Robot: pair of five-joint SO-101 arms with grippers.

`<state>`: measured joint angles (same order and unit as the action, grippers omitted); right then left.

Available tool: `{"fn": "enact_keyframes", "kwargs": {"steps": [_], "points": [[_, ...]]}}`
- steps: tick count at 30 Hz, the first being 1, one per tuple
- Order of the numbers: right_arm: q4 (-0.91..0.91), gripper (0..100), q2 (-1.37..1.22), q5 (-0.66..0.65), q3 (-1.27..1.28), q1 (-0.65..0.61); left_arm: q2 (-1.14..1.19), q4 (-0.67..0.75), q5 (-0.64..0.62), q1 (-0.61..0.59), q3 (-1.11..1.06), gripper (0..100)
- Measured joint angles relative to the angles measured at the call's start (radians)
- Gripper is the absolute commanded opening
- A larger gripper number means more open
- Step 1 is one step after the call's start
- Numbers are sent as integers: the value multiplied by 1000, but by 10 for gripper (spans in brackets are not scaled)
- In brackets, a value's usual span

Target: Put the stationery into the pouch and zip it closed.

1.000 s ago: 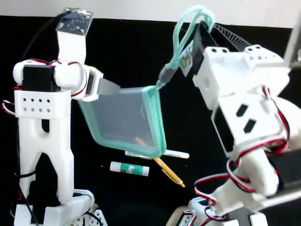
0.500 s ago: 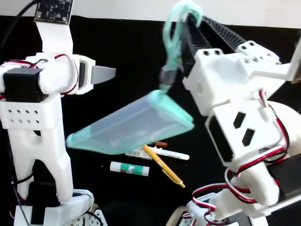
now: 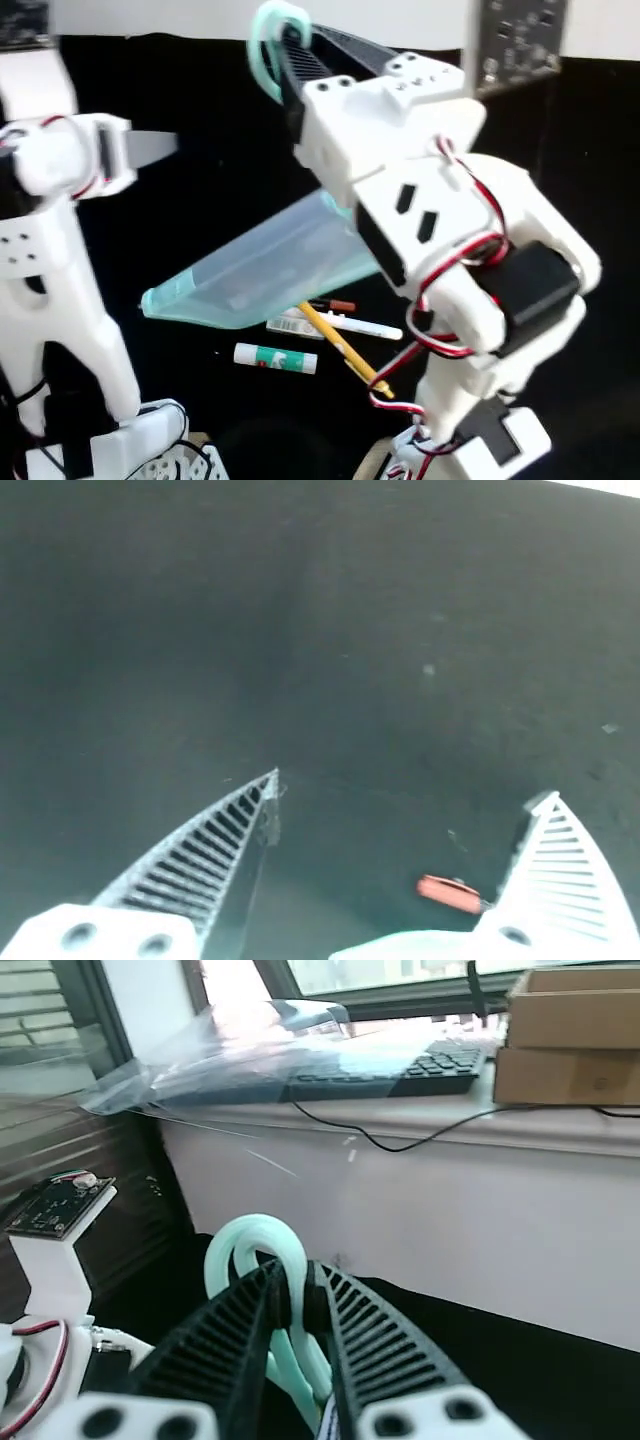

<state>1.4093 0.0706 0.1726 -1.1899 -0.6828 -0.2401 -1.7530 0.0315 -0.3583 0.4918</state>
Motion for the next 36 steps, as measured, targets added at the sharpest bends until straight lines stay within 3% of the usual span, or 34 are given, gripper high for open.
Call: {"fn": "enact_keyframes", "kwargs": {"steps": [10, 18, 30, 36], "points": [[0, 5, -215, 0, -334, -137, -127, 0, 0, -129, 0, 376], [-5, 5, -288, -71, -423, -252, -133, 0, -8, -166, -78, 376], [-18, 5, -290, -160, -476, -255, -133, 0, -8, -166, -184, 377], [-41, 5, -290, -175, -476, -180, -133, 0, -3, -152, -184, 376]]}}
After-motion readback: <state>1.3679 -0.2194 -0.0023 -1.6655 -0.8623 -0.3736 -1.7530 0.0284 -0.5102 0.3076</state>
